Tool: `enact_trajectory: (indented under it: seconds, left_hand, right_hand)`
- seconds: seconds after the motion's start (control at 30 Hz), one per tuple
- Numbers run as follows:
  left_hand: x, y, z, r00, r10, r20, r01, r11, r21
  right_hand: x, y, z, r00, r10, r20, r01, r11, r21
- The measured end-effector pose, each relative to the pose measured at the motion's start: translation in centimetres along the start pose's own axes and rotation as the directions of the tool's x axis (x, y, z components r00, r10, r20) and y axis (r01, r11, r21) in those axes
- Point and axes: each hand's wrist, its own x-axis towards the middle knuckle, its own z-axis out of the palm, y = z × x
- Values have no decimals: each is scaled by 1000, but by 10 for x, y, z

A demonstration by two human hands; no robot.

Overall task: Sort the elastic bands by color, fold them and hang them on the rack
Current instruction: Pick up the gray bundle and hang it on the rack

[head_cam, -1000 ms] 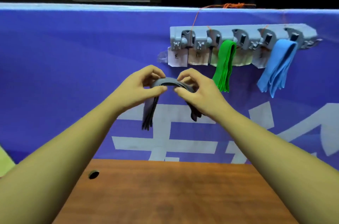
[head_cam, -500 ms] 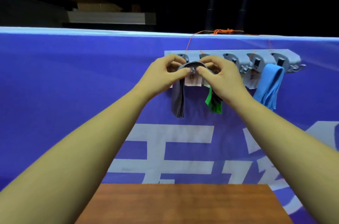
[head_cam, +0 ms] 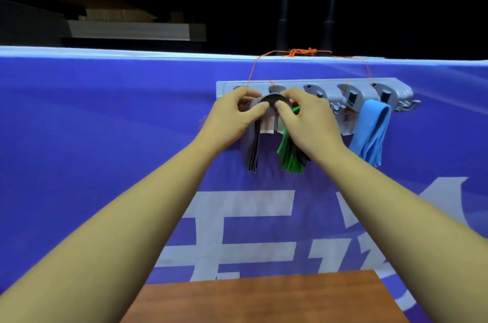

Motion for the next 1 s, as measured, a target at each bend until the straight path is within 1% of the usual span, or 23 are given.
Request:
enact_trajectory:
  seconds: [0.1, 0.17, 0.27, 0.4, 0.53, 0.67, 0.83, 1.0]
  left_hand:
    - [-2, 7, -1, 1000, 9, -3, -9, 999, -47]
    - [-2, 17, 2, 999, 37, 20, -35, 997, -67]
    - [-1, 36, 13, 996, 67, 61, -61, 992, -109]
    - [4, 61, 40, 993, 80, 87, -70, 990, -119]
    - [9, 82, 73, 992, 90, 85, -85, 995, -61]
    - [13, 97, 102, 998, 51, 46, -53, 998, 47]
    - [19, 90, 127, 1000, 15, 27, -19, 988, 153]
    - [20, 71, 141, 998, 31, 52, -46, 943, 330]
  right_hand:
    - [-2, -2, -10, 1000, 4, 3, -4, 996, 85]
    - [-3, -1, -23, 1000, -14, 4, 14, 996, 90]
    - [-3, 6, -50, 1000, -18, 7, 17, 985, 170]
    - [-2, 26, -88, 1000, -30, 6, 29, 980, 199]
    - [-3, 48, -116, 1000, -5, -31, 11, 984, 179]
    - [-2, 73, -125, 997, 59, -47, -51, 987, 152]
    - [3, 93, -111, 993, 96, -65, -89, 990, 105]
    - [3, 106, -87, 990, 138, -4, -138, 987, 83]
